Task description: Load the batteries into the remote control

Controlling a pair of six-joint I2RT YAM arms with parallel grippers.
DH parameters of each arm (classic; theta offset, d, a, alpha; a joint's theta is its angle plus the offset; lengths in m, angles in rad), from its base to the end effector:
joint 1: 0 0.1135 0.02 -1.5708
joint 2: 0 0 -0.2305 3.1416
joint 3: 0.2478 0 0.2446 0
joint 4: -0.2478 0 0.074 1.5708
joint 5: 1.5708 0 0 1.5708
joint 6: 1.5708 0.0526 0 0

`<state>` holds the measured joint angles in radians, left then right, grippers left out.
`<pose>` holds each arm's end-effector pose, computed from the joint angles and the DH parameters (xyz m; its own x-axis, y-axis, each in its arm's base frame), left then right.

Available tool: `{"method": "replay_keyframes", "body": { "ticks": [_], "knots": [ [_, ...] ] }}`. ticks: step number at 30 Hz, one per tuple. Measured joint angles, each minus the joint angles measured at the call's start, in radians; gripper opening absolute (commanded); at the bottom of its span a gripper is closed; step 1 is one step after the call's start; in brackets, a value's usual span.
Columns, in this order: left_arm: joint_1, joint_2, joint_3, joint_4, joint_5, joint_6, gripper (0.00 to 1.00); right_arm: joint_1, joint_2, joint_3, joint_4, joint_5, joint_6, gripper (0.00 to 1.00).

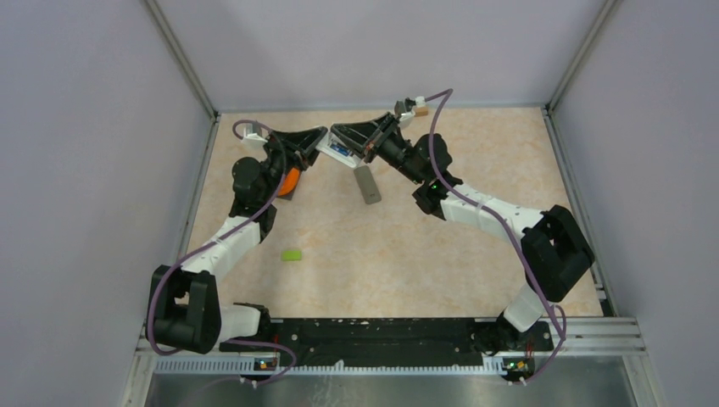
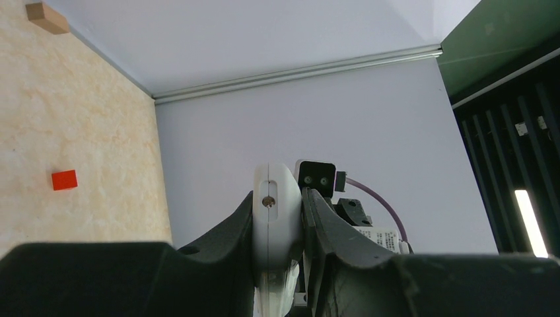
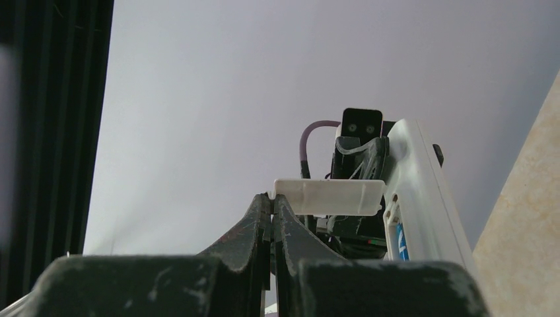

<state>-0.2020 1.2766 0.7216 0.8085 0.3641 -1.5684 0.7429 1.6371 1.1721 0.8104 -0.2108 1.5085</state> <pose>0.2956 -0.0796 0.2910 -0.5246 -0.8464 -0.0916 0.2470 -0.0483 -0.9678 0.2814 0.2734 0.3333 -0.7894 0.6002 -0.1293 -0.2991 -0.1920 0.9347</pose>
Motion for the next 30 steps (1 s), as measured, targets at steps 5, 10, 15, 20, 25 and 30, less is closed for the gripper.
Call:
{"method": "replay_keyframes", "body": {
  "ticks": [5, 10, 15, 20, 25, 30],
  "knots": [
    [0.000, 0.000, 0.000, -0.026, -0.016, 0.003, 0.00, 0.000, 0.000, 0.000, -0.010, 0.000, -0.006, 0.00],
    [0.000, 0.000, 0.000, -0.028, -0.023, 0.003, 0.00, 0.000, -0.002, -0.006, -0.010, 0.000, -0.005, 0.00],
    [0.000, 0.000, 0.000, -0.033, -0.026, 0.004, 0.00, 0.000, -0.002, -0.022, -0.010, -0.001, 0.003, 0.00],
    [0.000, 0.000, 0.000, -0.035, -0.026, 0.004, 0.00, 0.000, -0.002, -0.022, -0.006, 0.000, 0.006, 0.00],
    [0.000, 0.000, 0.000, -0.035, -0.026, 0.004, 0.00, 0.000, -0.002, -0.023, 0.016, 0.000, 0.008, 0.00],
    [0.000, 0.000, 0.000, -0.035, -0.026, 0.003, 0.00, 0.000, -0.002, -0.023, 0.032, 0.000, 0.015, 0.00]
  ]
}}
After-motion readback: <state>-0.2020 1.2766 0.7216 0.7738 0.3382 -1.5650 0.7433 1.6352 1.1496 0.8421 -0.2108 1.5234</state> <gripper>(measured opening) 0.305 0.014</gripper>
